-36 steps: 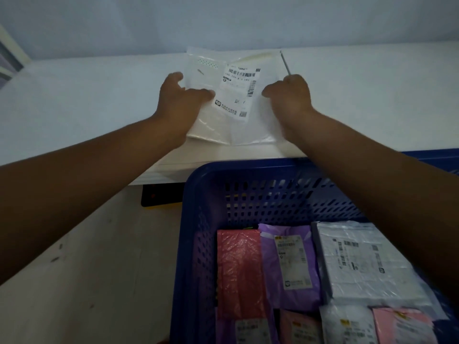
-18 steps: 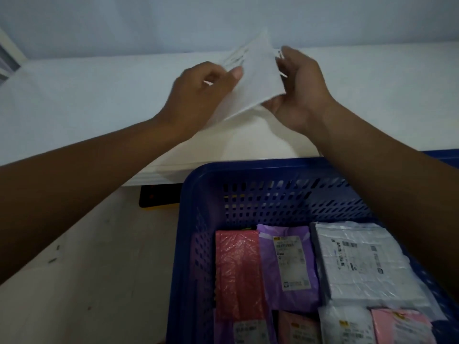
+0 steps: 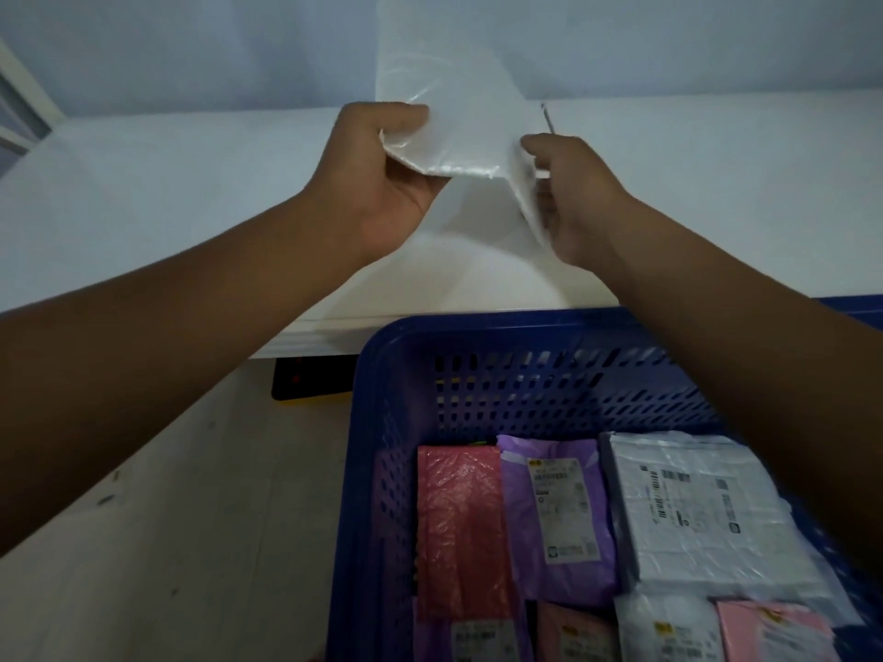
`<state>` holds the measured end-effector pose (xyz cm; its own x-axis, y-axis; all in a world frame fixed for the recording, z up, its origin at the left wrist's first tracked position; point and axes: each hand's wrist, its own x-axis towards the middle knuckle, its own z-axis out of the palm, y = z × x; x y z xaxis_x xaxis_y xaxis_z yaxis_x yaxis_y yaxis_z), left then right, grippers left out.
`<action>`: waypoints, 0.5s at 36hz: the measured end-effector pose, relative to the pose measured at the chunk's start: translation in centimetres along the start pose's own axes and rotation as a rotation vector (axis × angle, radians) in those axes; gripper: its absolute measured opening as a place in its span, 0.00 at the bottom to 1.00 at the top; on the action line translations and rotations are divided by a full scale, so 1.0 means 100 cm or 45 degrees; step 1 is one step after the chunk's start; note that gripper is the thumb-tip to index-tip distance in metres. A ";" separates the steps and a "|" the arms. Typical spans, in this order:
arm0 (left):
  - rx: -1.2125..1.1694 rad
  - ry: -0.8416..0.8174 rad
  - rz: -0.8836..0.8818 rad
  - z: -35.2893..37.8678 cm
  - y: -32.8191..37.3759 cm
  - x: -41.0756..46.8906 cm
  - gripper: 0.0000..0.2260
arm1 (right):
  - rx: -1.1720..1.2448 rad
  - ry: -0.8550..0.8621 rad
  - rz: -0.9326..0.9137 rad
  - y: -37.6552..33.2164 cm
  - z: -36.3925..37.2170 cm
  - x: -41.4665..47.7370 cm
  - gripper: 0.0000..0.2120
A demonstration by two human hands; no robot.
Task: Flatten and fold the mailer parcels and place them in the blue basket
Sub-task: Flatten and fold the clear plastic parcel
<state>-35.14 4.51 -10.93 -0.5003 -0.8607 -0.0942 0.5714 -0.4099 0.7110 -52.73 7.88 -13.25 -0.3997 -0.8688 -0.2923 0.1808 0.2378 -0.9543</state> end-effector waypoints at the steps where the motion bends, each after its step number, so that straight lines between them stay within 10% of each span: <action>1: -0.032 -0.008 0.004 -0.002 0.000 0.001 0.19 | 0.059 -0.045 0.051 0.000 -0.003 -0.001 0.18; 6: 0.185 0.119 -0.047 -0.009 -0.004 0.002 0.13 | 0.382 -0.240 0.204 -0.005 -0.016 -0.002 0.18; 9: 0.754 0.342 -0.032 -0.018 -0.006 -0.001 0.10 | -0.256 0.072 0.084 -0.007 -0.022 0.006 0.23; 14: 2.044 0.528 -0.144 -0.020 -0.007 0.001 0.37 | -1.167 0.313 -0.147 -0.007 -0.029 0.015 0.06; 18: 2.598 0.357 0.203 -0.012 -0.015 0.005 0.37 | -1.913 0.398 -0.387 0.003 -0.014 0.005 0.23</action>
<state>-35.47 4.36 -12.86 -0.3263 -0.9407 0.0932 -0.8963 0.3392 0.2856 -54.11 8.10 -13.74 -0.4514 -0.8870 0.0972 -0.8908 0.4415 -0.1073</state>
